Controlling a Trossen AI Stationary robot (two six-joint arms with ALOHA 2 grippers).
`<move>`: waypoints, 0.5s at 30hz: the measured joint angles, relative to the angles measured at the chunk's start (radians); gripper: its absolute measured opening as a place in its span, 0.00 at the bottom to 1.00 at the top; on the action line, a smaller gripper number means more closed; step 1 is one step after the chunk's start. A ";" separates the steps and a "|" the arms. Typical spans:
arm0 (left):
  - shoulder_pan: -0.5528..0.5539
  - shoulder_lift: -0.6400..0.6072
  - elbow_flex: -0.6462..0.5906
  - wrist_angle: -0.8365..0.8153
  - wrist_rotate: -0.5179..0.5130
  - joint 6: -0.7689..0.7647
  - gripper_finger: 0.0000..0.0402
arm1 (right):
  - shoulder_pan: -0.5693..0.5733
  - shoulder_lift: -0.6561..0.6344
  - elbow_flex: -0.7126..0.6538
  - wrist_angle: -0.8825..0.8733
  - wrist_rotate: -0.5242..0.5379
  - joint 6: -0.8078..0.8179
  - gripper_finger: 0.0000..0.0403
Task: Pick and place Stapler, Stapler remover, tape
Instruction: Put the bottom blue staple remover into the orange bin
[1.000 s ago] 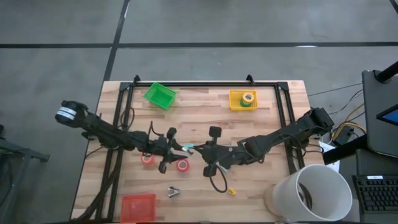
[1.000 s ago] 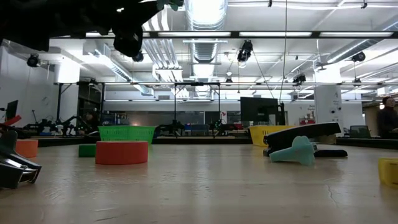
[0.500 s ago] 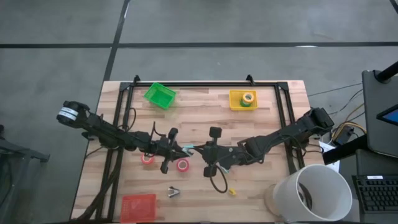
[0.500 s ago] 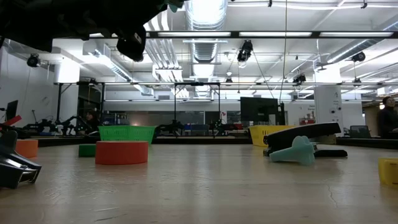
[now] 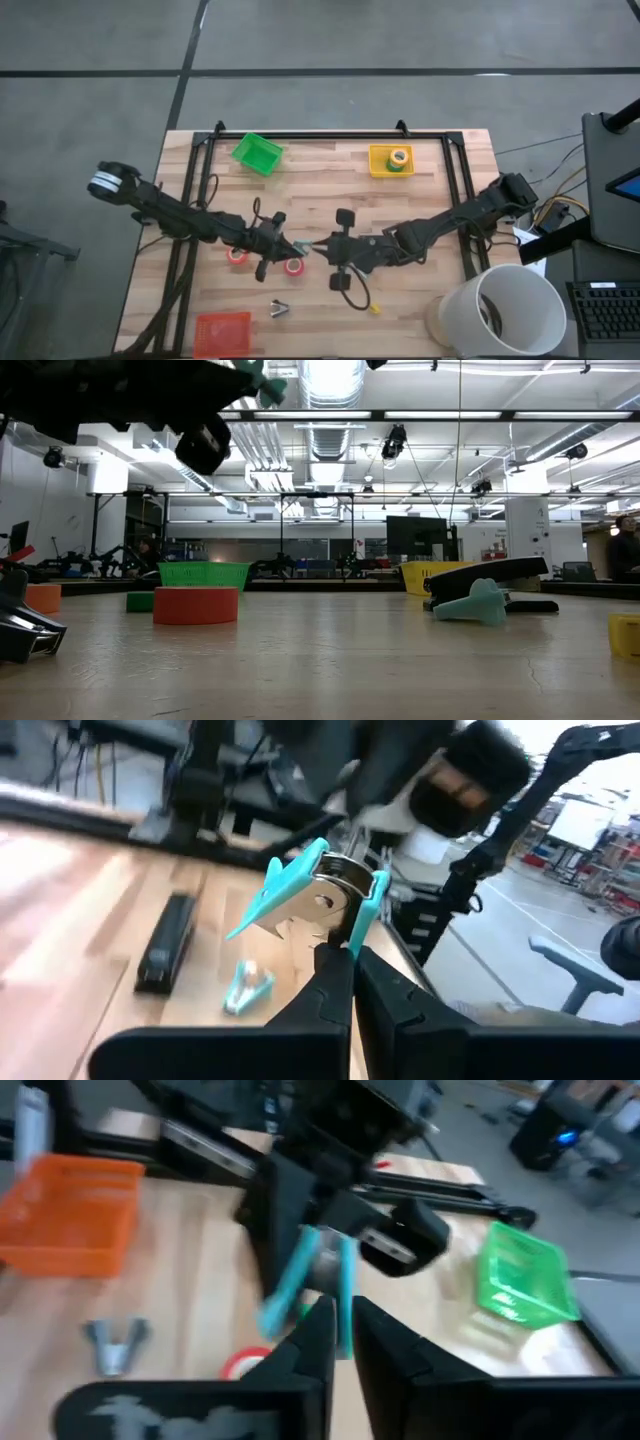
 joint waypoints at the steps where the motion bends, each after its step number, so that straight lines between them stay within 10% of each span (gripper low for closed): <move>1: -0.006 -0.010 0.000 -0.017 0.000 -0.014 0.01 | 0.005 0.000 0.000 -0.003 -0.003 0.017 0.14; 9: -0.067 -0.164 0.015 -0.305 0.136 -0.206 0.01 | 0.050 -0.006 0.000 -0.118 -0.005 0.057 0.34; 15: -0.212 -0.285 0.111 -0.813 0.208 -0.425 0.01 | 0.083 -0.006 -0.048 -0.195 -0.006 0.140 0.39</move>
